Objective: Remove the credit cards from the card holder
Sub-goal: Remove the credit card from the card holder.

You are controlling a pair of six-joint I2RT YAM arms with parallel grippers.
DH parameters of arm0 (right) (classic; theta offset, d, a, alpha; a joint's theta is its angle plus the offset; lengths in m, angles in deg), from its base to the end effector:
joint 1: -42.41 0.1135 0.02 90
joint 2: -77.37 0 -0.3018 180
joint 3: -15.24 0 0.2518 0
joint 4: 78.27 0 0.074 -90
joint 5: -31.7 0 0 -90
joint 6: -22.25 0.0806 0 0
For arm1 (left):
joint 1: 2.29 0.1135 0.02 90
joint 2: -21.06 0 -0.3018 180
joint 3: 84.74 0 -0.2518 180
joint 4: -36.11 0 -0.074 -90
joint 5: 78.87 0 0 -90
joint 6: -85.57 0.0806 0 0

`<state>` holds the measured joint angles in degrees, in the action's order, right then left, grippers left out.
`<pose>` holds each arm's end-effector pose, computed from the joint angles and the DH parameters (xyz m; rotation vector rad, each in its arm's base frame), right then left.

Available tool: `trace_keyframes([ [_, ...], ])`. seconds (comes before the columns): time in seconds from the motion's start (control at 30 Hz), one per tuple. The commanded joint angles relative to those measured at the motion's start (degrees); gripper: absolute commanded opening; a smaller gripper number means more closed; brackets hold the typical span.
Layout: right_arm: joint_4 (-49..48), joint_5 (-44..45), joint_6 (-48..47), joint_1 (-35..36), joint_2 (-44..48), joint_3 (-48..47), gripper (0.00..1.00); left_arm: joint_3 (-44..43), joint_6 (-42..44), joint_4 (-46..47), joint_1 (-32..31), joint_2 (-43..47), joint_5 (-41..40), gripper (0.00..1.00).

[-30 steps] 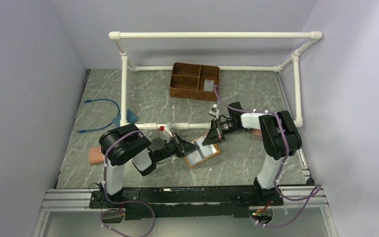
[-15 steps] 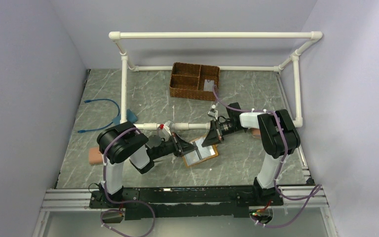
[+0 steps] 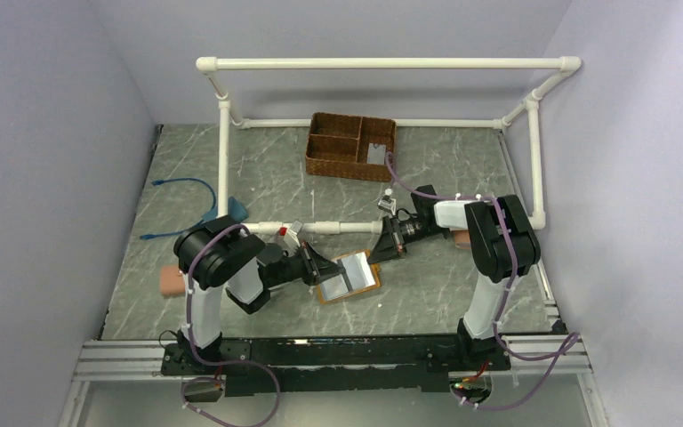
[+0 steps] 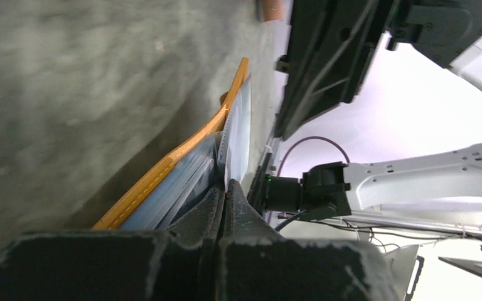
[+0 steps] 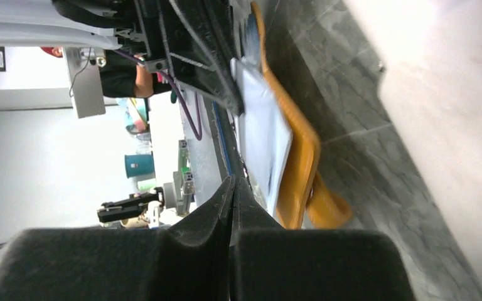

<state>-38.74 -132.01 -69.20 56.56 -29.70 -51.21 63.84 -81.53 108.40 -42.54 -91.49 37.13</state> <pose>0.2877 0.1523 0.1429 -0.4995 2.4559 1.8871 0.2208 -0.2333 0.1209 -0.2681 2.1105 -1.7775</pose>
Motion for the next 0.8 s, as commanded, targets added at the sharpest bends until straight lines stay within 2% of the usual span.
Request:
trace_keyframes([
  [0.0, 1.7, -0.8, -2.4, -1.8, 0.6, -1.9, 0.00, 1.4, 1.7, 2.9, 1.7, -1.5, 2.1, 0.00],
  [0.13, 2.6, -0.1, -3.3, -1.8, 0.5, -2.2, 0.00, 1.8, 2.0, 2.7, 2.5, -1.1, 3.0, 0.00],
  [0.23, 5.8, 0.9, -7.6, -1.8, 1.2, -3.3, 0.01, 1.6, 2.5, 1.6, 2.8, -1.2, 3.9, 0.00],
  [0.27, 6.4, 1.6, -8.7, -1.8, 1.6, -3.5, 0.06, 1.5, 3.0, 1.3, 2.9, -1.2, 4.2, 0.00],
  [0.4, 4.9, 6.8, -8.5, -1.7, 3.8, -2.6, 0.37, 0.9, 6.4, 0.6, 2.9, -0.2, 5.9, 0.00],
  [0.47, 4.0, 9.4, -8.3, -1.6, 4.6, -2.1, 0.47, 0.7, 8.7, -0.1, 2.9, 1.6, 7.0, 0.00],
  [0.63, 4.3, 11.6, -10.7, -0.5, 4.7, -2.0, 0.65, -0.1, 14.6, -5.6, 2.9, 7.2, 9.4, 0.00],
  [0.77, 6.7, 11.3, -14.4, 1.8, 3.2, -2.9, 0.68, -0.8, 18.6, -11.4, 2.9, 12.2, 10.5, 0.00],
])
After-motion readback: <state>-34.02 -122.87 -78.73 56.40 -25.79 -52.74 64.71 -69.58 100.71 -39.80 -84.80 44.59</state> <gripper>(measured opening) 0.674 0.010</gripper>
